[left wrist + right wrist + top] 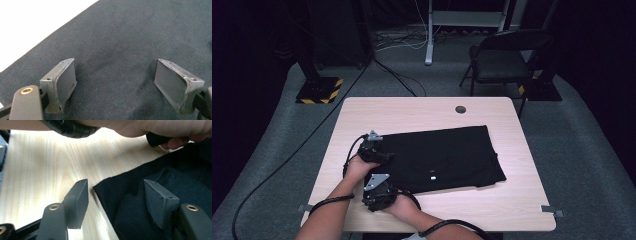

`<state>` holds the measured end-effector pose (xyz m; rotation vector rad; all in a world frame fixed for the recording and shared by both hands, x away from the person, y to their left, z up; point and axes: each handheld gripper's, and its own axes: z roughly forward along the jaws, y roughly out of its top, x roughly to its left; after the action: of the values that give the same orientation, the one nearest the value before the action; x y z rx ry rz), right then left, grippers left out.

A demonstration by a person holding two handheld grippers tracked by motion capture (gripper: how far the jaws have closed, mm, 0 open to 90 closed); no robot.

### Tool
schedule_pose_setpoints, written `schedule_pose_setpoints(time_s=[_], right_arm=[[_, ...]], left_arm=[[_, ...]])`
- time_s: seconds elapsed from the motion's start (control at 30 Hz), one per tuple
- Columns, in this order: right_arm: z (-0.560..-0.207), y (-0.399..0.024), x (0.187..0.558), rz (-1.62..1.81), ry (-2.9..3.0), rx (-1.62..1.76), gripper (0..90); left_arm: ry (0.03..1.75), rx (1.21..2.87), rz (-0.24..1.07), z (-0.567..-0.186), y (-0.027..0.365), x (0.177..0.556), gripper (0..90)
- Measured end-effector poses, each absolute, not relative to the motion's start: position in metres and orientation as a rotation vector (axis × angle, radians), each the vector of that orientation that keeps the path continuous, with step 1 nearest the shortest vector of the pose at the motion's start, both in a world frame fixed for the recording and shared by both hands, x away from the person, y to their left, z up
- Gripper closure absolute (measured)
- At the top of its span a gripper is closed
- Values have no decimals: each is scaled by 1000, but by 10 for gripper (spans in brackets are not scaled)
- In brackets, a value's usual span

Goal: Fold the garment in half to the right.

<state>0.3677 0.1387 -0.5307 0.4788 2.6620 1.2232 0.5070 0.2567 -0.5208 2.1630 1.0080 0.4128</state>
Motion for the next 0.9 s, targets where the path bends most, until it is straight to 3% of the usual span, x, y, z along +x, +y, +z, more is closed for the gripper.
schedule_pose_setpoints(time_s=[0.37, 0.57, 0.77, 0.9], right_arm=[[-531, 141, 368, 1198, 2635, 517, 441], [-531, 140, 369, 1196, 2599, 555, 568], [-531, 136, 373, 1195, 2581, 566, 767], [-530, 132, 376, 1227, 2607, 587, 818]], left_arm=[[1010, 2161, 413, -521, 256, 507, 179], [1014, 2159, 410, -521, 257, 507, 179], [1028, 2144, 395, -520, 258, 508, 182], [1077, 2095, 390, -515, 264, 510, 226]])
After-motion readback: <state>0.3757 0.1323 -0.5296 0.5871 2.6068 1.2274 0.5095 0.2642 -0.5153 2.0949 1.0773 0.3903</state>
